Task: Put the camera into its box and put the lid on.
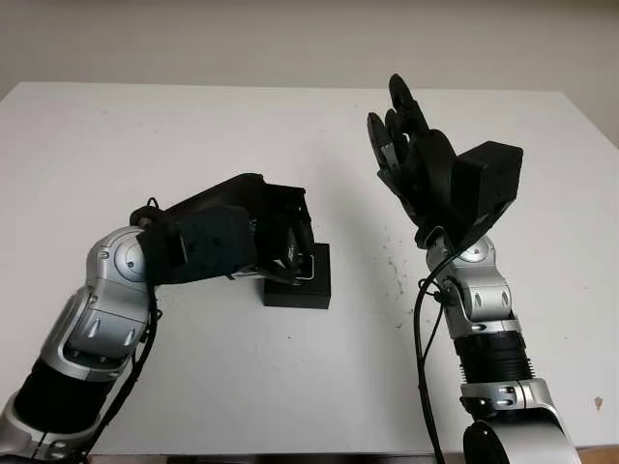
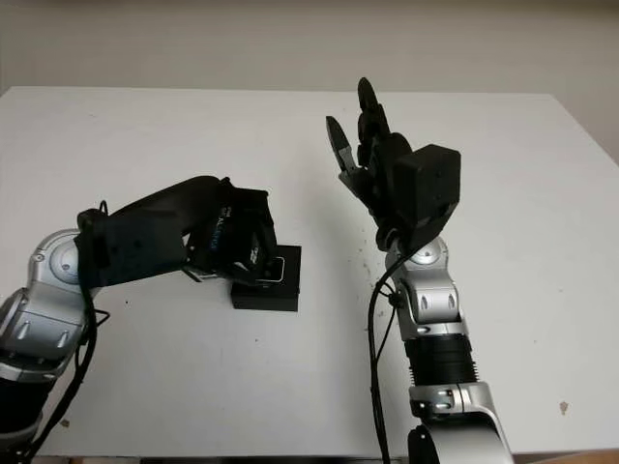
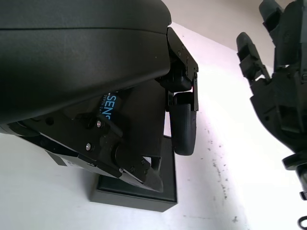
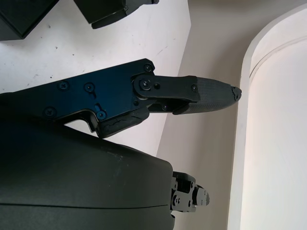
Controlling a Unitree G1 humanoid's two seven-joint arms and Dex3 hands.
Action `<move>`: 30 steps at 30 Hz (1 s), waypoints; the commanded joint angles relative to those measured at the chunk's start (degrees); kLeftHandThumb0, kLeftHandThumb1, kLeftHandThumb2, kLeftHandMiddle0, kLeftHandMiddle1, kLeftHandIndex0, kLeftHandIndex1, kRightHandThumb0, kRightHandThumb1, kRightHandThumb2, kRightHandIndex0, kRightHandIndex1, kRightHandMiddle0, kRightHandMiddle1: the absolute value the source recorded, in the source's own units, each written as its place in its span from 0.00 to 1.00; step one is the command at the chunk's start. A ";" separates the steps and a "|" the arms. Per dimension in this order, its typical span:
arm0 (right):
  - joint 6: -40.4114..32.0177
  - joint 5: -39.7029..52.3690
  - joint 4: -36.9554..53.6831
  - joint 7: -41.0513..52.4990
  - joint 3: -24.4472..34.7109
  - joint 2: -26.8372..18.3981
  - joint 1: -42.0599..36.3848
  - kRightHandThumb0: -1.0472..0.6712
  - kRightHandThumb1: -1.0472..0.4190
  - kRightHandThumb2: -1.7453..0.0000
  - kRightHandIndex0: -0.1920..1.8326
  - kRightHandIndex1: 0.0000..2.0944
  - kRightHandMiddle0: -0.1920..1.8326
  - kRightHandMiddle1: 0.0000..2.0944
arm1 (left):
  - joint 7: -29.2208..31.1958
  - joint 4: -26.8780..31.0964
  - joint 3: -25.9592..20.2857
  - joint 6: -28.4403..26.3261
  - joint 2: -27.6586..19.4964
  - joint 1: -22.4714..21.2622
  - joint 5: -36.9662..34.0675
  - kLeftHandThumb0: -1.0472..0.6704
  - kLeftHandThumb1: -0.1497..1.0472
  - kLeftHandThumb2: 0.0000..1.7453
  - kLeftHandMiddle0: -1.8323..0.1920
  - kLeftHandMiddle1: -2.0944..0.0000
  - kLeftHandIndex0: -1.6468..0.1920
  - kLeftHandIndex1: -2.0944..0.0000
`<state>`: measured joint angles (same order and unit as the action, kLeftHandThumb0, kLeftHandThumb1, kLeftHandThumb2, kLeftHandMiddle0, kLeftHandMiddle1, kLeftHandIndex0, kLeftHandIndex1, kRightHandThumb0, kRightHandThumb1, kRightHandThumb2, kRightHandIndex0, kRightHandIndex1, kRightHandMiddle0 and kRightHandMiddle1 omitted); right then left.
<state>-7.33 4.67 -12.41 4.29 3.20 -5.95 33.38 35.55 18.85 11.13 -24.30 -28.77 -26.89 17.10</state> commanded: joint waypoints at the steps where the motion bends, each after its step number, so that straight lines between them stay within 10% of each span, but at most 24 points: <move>1: 1.03 -0.24 0.73 -0.16 0.11 0.12 0.87 0.16 0.00 0.75 0.03 0.02 0.04 0.04 | -0.91 -0.31 0.14 -0.07 0.92 -0.90 -0.53 0.61 0.90 0.03 0.67 0.32 0.69 0.22; 30: 1.29 -0.88 0.18 -1.11 -0.27 2.01 1.39 0.16 0.00 0.75 0.03 0.02 0.04 0.04 | -0.20 -0.09 2.36 -6.93 1.86 -2.81 -1.18 0.59 0.90 0.03 0.70 0.27 0.70 0.20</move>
<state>-6.80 3.93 -12.44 3.41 2.94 -4.10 33.62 34.98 17.51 12.99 -31.01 -26.64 -28.07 16.10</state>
